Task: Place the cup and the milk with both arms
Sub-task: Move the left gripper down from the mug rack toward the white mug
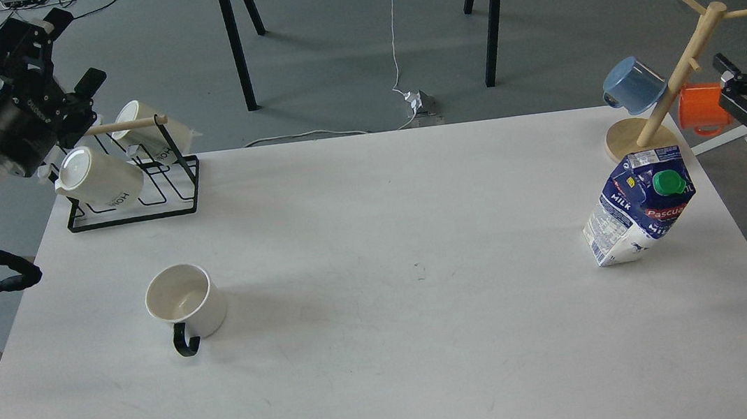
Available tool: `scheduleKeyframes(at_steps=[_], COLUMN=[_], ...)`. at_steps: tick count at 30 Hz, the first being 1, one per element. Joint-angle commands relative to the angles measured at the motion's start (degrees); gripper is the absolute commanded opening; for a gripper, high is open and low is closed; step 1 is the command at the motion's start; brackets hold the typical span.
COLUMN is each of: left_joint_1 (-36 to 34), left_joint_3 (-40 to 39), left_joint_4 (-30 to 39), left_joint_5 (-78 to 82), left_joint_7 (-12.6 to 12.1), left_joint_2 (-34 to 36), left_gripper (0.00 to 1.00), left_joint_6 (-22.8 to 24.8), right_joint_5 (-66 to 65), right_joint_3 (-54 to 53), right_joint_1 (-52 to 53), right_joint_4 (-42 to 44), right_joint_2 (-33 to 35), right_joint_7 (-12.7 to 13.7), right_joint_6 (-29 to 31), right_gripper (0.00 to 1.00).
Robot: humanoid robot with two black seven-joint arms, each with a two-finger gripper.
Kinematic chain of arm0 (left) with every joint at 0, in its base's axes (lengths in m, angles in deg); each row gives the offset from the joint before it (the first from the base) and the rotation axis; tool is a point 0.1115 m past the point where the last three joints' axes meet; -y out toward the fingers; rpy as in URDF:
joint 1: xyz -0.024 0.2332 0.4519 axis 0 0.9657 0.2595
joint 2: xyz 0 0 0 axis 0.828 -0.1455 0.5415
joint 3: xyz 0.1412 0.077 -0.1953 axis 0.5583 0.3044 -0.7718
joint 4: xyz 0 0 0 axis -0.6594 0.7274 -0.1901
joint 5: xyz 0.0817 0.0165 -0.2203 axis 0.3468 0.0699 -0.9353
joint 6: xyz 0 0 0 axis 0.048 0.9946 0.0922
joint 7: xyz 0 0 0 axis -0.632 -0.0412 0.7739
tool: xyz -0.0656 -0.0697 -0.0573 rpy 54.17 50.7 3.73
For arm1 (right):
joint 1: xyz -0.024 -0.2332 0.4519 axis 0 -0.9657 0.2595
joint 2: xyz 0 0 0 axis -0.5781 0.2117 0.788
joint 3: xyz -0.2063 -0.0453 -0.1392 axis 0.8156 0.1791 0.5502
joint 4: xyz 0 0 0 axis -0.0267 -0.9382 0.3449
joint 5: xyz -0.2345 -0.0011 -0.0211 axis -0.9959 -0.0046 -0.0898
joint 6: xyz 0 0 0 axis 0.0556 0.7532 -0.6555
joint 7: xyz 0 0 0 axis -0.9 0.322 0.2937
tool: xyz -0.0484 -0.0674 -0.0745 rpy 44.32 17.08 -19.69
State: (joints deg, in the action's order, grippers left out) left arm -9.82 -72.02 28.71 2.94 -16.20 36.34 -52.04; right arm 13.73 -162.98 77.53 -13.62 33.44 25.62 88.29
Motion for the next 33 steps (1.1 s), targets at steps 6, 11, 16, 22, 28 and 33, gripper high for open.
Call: scheduleKeyframes(at_steps=[6, 11, 16, 22, 28, 33], left_joint_1=[0.2, 0.1, 0.1, -0.5, 0.2, 0.3], left_joint_3=[0.3, 0.4, 1.0, 6.2, 9.9, 20.6], left_joint_4=[-0.1, -6.0, -6.1, 1.7, 7.8, 4.8], left_joint_5=[0.1, 0.0, 1.0, 25.3, 55.9, 66.5], left_joint_7=[0.0, 0.0, 0.0, 0.0, 0.0, 0.0], left_joint_2=[-0.5, -1.1, -0.3, 6.2, 8.1, 7.4], left_gripper=[1.00, 1.00, 1.00, 1.00, 1.00, 0.98], left_joint_6=[1.0, 1.8, 8.9, 8.7, 5.5, -7.2], right_joint_5=[0.0, 0.0, 0.0, 0.0, 0.0, 0.1], right_joint_3=[0.0, 0.0, -0.2, -0.2, -0.6, -1.0], right_joint_1=[0.4, -0.5, -1.1, -2.5, -4.3, -6.2], right_joint_4=[0.1, 0.2, 0.2, 0.2, 0.0, 0.0], right_joint_2=[0.0, -0.1, -0.2, -0.2, -0.2, -0.2], right_joint_7=[0.0, 0.0, 0.0, 0.0, 0.0, 0.0], right_joint_6=[0.0, 0.0, 0.0, 0.0, 0.0, 0.0], right_gripper=[0.98, 0.98, 0.98, 0.98, 0.98, 0.98])
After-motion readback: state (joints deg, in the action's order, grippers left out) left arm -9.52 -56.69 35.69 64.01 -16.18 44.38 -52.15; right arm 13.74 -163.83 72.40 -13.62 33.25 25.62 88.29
